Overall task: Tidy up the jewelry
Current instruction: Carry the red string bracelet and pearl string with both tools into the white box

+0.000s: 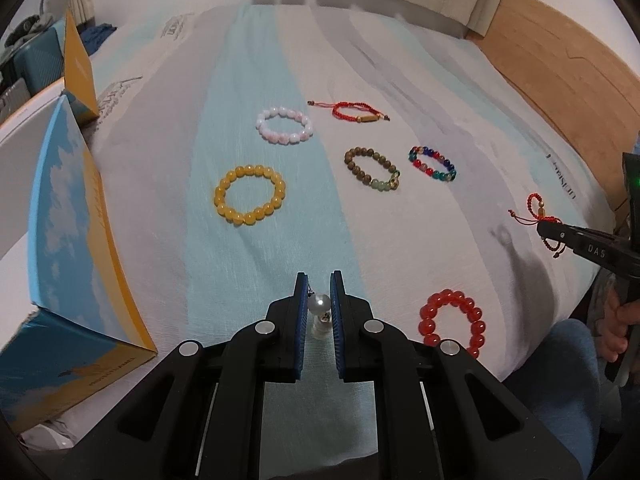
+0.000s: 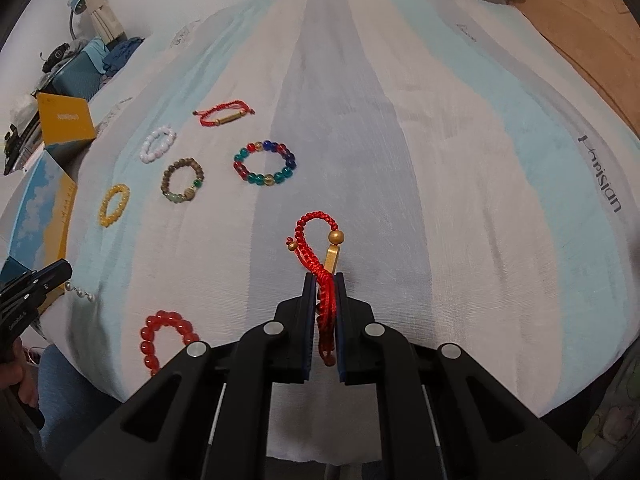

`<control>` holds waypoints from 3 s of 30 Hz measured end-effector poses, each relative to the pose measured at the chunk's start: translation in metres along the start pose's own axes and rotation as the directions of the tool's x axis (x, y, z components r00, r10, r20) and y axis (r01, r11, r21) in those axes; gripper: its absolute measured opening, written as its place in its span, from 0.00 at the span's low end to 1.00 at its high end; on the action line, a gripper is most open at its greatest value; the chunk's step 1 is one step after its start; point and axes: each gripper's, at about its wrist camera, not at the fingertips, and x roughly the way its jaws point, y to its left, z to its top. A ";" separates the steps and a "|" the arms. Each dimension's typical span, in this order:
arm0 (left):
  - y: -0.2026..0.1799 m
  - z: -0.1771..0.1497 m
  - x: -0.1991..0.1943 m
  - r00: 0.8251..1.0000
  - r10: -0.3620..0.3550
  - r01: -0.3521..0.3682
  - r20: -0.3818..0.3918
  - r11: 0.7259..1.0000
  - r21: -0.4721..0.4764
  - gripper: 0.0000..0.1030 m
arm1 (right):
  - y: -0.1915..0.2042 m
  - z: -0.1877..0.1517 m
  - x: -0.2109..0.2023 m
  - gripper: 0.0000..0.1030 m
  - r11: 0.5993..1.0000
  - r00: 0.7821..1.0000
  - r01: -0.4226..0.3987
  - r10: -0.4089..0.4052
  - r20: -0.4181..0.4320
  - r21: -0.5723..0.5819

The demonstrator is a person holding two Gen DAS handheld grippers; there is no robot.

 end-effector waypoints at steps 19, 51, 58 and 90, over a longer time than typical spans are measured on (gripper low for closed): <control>0.010 0.037 -0.054 0.999 -0.033 0.033 0.044 0.999 -0.007 0.10 | 0.027 0.018 -0.044 0.07 0.999 0.998 -0.025 0.027 0.063 -0.024; 0.100 0.046 -0.135 0.991 0.029 -0.014 0.128 0.994 -0.110 0.10 | 0.181 0.072 -0.083 0.07 0.964 0.980 -0.127 0.158 0.119 -0.232; 0.143 0.035 -0.163 0.984 0.092 -0.066 0.150 0.983 -0.170 0.10 | 0.254 0.079 -0.087 0.07 0.930 0.970 -0.171 0.217 0.110 -0.325; 0.293 -0.059 -0.168 0.964 0.266 -0.240 0.014 0.892 -0.382 0.10 | 0.481 0.014 -0.013 0.07 0.766 0.943 -0.329 0.300 -0.146 -0.552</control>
